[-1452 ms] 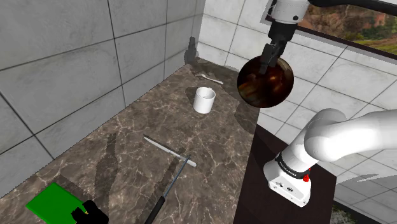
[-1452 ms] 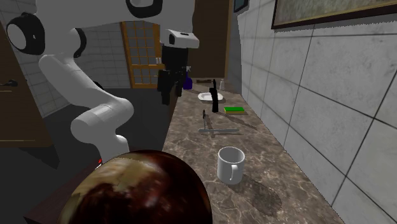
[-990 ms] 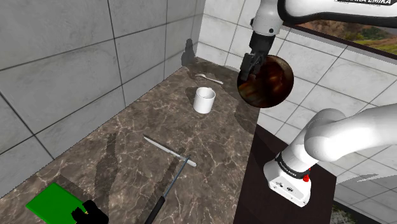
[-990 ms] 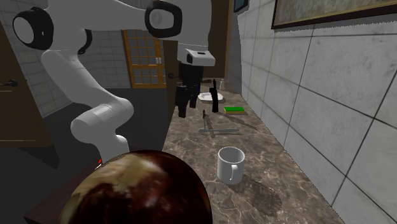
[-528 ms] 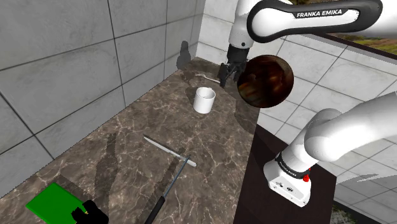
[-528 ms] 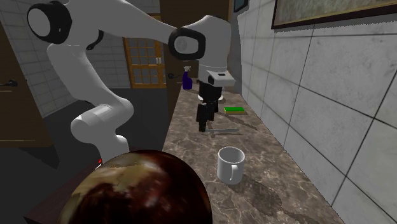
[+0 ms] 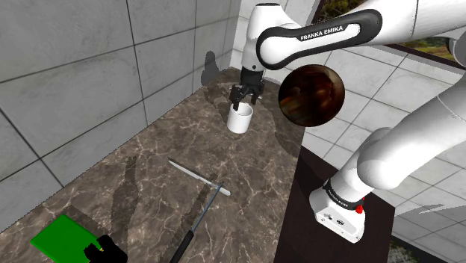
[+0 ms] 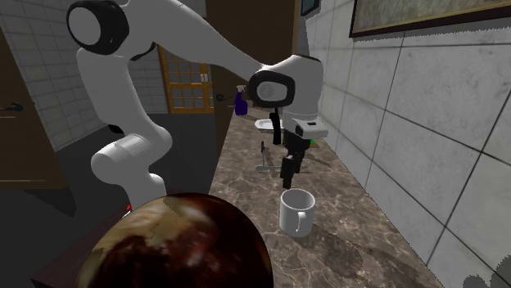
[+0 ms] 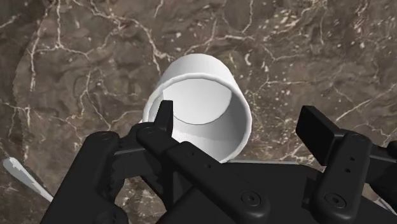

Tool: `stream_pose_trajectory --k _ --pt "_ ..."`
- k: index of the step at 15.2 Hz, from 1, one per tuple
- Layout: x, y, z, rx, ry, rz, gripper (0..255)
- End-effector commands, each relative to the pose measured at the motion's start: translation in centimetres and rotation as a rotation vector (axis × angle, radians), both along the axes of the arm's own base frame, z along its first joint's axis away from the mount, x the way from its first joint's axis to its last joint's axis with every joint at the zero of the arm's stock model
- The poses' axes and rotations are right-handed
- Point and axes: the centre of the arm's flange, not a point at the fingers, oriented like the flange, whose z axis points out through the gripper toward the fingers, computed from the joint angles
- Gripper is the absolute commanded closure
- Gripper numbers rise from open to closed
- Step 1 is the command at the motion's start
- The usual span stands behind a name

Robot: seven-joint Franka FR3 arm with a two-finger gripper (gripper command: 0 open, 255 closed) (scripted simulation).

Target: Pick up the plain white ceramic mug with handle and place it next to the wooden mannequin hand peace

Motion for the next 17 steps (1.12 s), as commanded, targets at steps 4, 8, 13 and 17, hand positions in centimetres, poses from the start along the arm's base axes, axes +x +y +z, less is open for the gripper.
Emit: stream_pose_trajectory --k 4,8,13,17 --pt "3.6 1.3 -3.6 0.005 -0.016 -0.031 0" --pt "3.5 1.3 -5.7 0.005 -0.016 -0.031 0" --pt "3.5 1.3 -7.1 0.005 -0.016 -0.031 0" --pt "3.5 1.3 -7.1 0.005 -0.016 -0.031 0"
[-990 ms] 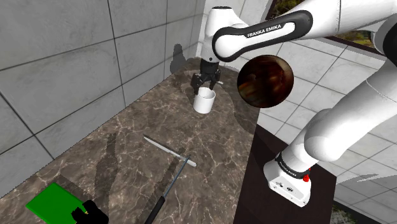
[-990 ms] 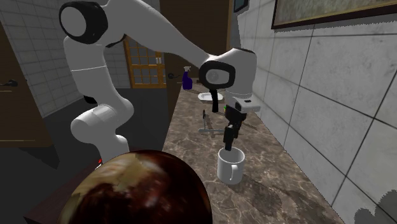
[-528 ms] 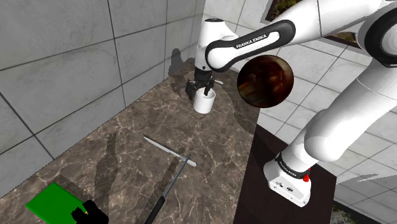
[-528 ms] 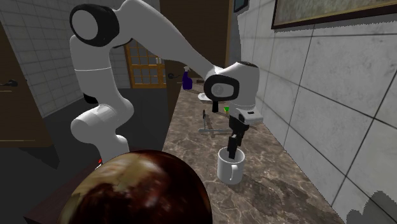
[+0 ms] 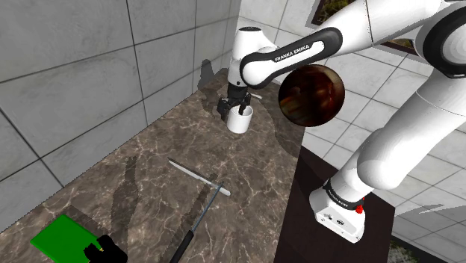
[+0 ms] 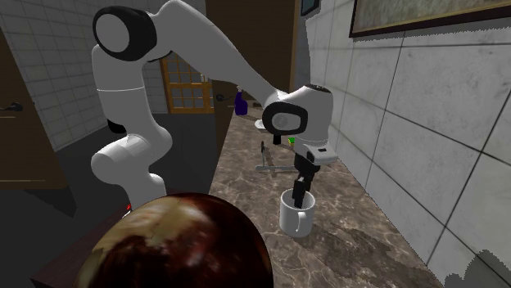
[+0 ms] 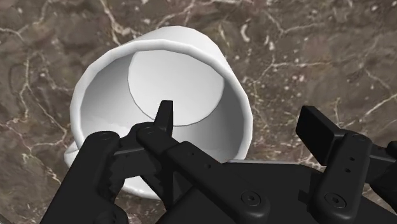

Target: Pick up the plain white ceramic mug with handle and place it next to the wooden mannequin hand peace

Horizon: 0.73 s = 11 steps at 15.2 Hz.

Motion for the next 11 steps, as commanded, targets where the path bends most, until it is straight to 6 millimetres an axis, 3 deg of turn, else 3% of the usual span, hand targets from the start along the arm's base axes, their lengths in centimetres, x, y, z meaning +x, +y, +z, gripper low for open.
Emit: stream_pose_trajectory --k 1,2,11 --pt "0.00 0.00 0.00 0.000 0.000 0.000 0" --pt "0.00 0.00 0.00 0.000 0.000 0.000 255" --pt "0.00 0.00 0.00 0.000 0.000 0.000 255"
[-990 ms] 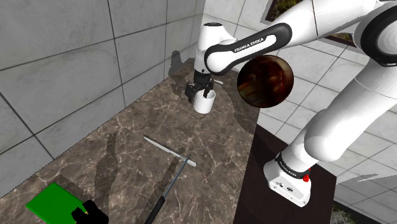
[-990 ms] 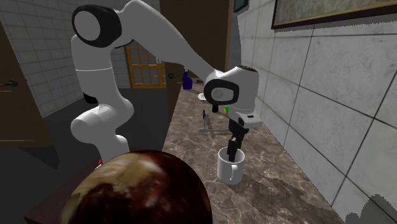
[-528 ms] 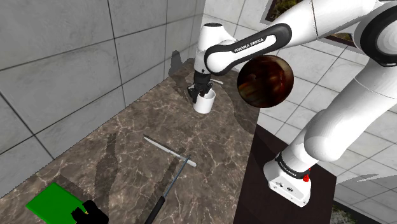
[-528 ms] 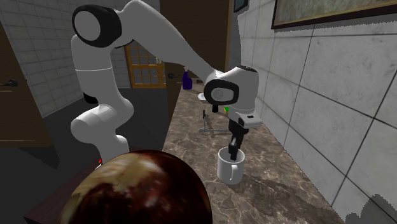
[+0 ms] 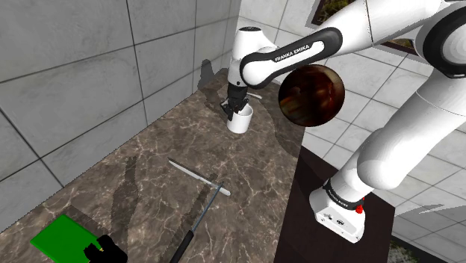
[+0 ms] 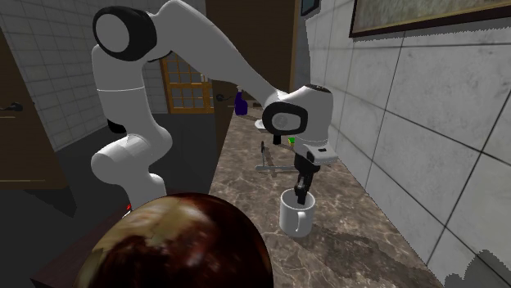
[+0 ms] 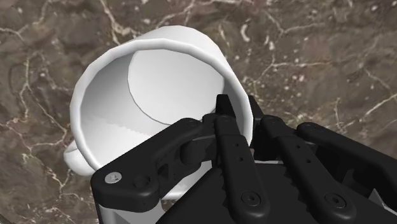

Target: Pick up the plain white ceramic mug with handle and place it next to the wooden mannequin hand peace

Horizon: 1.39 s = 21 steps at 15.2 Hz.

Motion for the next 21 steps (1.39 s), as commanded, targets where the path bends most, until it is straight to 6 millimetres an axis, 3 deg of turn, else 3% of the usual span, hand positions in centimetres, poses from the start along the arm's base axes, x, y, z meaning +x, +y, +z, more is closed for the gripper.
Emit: stream_pose_trajectory --k 1,21 --pt "0.0 0.0 0.5 0.000 0.000 0.000 255" --pt "0.0 0.0 11.1 0.000 0.000 0.000 255"
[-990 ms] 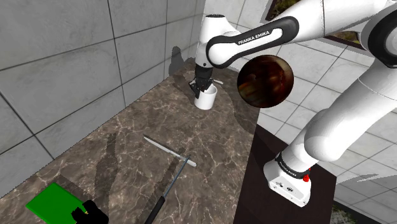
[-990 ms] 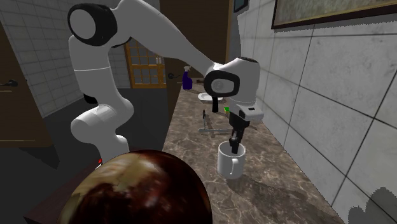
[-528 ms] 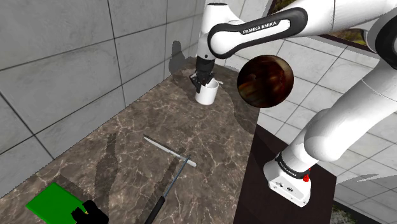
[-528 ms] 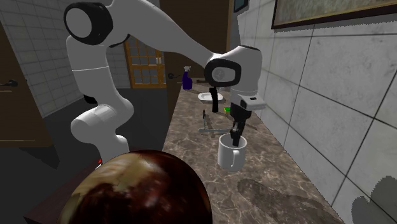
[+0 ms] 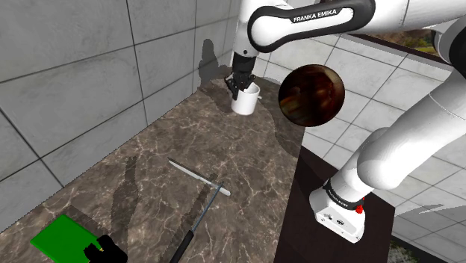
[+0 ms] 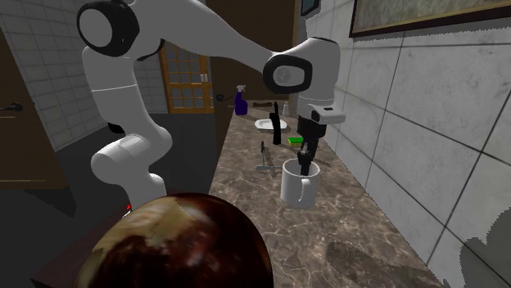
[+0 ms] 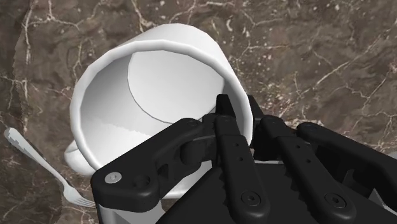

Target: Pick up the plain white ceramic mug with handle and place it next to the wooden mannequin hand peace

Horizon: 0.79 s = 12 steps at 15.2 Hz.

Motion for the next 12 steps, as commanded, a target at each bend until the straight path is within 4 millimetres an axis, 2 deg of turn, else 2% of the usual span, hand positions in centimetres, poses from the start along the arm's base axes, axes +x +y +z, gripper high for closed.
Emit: stream_pose_trajectory --k 1,12 --pt "0.0 0.0 1.0 0.000 0.000 0.000 255" --pt "0.0 0.0 6.8 0.000 0.000 0.000 255"
